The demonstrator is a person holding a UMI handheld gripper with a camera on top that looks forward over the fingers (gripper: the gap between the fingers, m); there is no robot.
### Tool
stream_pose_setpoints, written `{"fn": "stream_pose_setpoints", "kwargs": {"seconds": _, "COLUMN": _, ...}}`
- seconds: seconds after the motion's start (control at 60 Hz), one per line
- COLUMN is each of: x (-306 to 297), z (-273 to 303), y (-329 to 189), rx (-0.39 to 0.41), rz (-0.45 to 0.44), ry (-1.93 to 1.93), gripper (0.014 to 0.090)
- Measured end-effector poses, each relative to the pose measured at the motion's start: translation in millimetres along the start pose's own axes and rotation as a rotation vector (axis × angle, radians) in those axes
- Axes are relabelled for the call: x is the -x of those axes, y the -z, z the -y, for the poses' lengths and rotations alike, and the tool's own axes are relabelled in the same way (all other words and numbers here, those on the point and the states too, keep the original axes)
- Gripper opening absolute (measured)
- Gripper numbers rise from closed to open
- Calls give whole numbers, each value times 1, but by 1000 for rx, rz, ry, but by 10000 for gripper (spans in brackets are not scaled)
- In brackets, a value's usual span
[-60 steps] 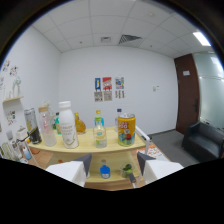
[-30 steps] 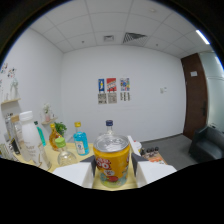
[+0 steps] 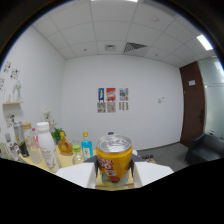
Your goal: Make me a cup of Vodka Sunrise.
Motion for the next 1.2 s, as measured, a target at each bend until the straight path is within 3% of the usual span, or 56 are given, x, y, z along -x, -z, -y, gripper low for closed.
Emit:
{"fn": "stream_pose_setpoints", "kwargs": {"seconds": 0.167, "x": 15, "z": -34, "y": 45, "rx": 16, "rz": -15, "ry": -54, "gripper": 510}}
{"fn": "stream_pose_setpoints", "kwargs": {"seconds": 0.4, "x": 59, "z": -181, "y": 65, "rx": 198, "rz": 3, "ry": -166, "gripper": 509}}
{"fn": "stream_pose_setpoints", "kwargs": {"seconds": 0.567, "x": 76, "z": -248, "y": 62, "rx": 263, "rz": -8, "ry": -158, "gripper": 512}}
{"fn": "stream_pose_setpoints", "kwargs": {"seconds": 1.067, "x": 91, "z": -250, "y": 42, "rx": 245, "rz": -15, "ry": 933, "gripper": 509}}
{"fn": "stream_pose_setpoints", "kwargs": {"seconds": 1.2, "x": 99, "z": -245, "y": 37, "rx": 200, "rz": -16, "ry": 1305, "gripper": 506}}
